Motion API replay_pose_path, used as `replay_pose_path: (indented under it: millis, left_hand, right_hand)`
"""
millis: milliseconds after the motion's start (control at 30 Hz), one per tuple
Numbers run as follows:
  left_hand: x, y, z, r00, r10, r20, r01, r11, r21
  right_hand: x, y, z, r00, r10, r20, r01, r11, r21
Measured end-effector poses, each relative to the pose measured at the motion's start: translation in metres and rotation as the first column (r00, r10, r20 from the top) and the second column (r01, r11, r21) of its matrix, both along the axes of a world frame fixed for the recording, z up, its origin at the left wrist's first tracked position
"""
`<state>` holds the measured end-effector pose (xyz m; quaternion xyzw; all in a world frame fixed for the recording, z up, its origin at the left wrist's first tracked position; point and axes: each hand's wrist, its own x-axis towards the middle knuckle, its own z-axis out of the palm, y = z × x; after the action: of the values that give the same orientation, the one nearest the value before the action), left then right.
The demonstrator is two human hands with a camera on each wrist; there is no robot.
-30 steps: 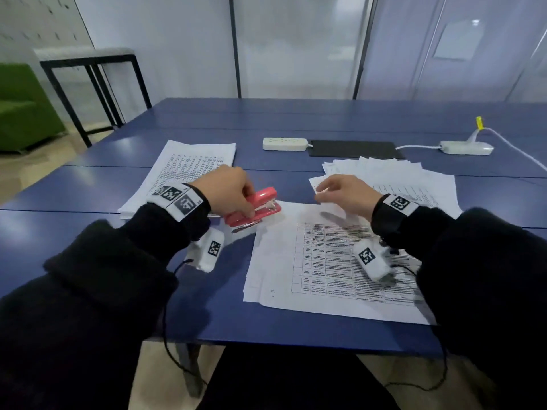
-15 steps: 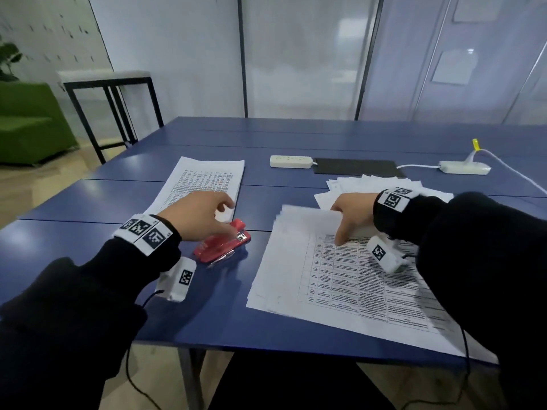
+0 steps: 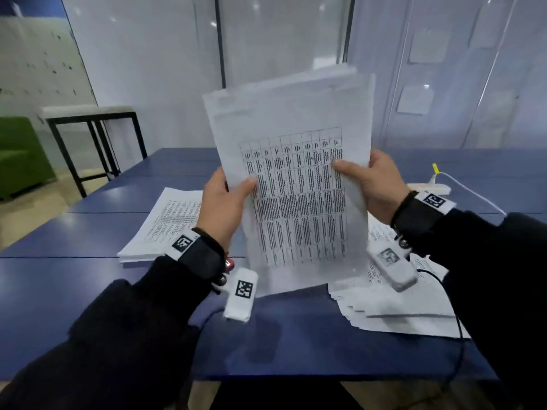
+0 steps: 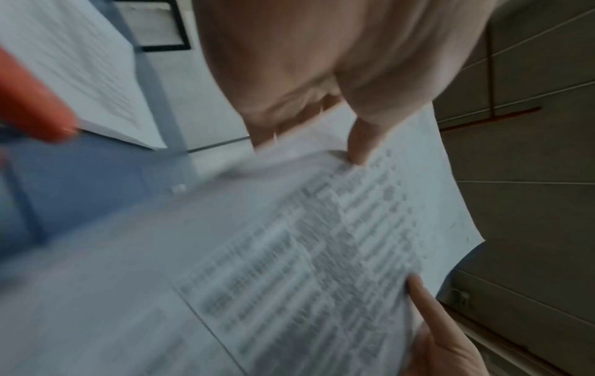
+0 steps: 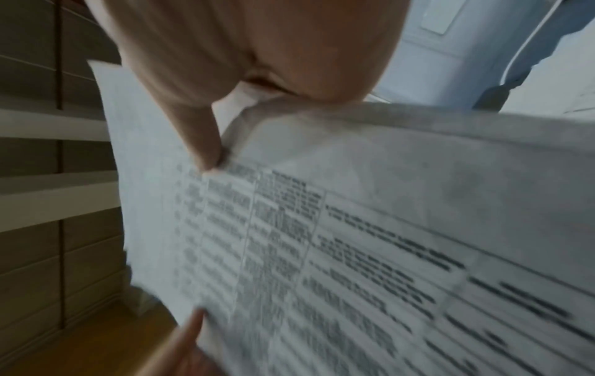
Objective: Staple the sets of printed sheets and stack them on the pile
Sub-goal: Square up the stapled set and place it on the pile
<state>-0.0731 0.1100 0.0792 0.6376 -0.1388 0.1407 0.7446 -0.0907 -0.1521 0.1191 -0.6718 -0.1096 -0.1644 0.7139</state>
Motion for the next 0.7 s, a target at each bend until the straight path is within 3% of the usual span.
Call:
replay_pose_path:
  millis: [100,233,433,700]
  left_hand:
    - [0.005,-0.009,0.041,0.986,0.099,0.131,-0.099,0.995,-0.009]
    - [0.002,-0.004,0.06,0.944,0.188,0.27,-0.244,0.951,0.192]
    - [-0.009,0.009,0.017,0.98,0.123,0.156,-0.148,0.976,0.158]
    - [0.001,0.002,0.078,0.963,0.139,0.233,-0.16,0.984,0.073]
  right_hand:
    - [-0.002,0.016,0.011,0.995,-0.081,0.057,0.077,0.994,0.075]
    - [-0.004,0.026,0.021,0.981,-0.137,0.138,0.125,0.988,0.095]
    - [0.0,0.03,-0.016,0.997,-0.072,0.034,0.074,0.996,-0.043]
    - [0.012,0.043,0.035,0.983,-0.083,0.163,0.081,0.997,0.014]
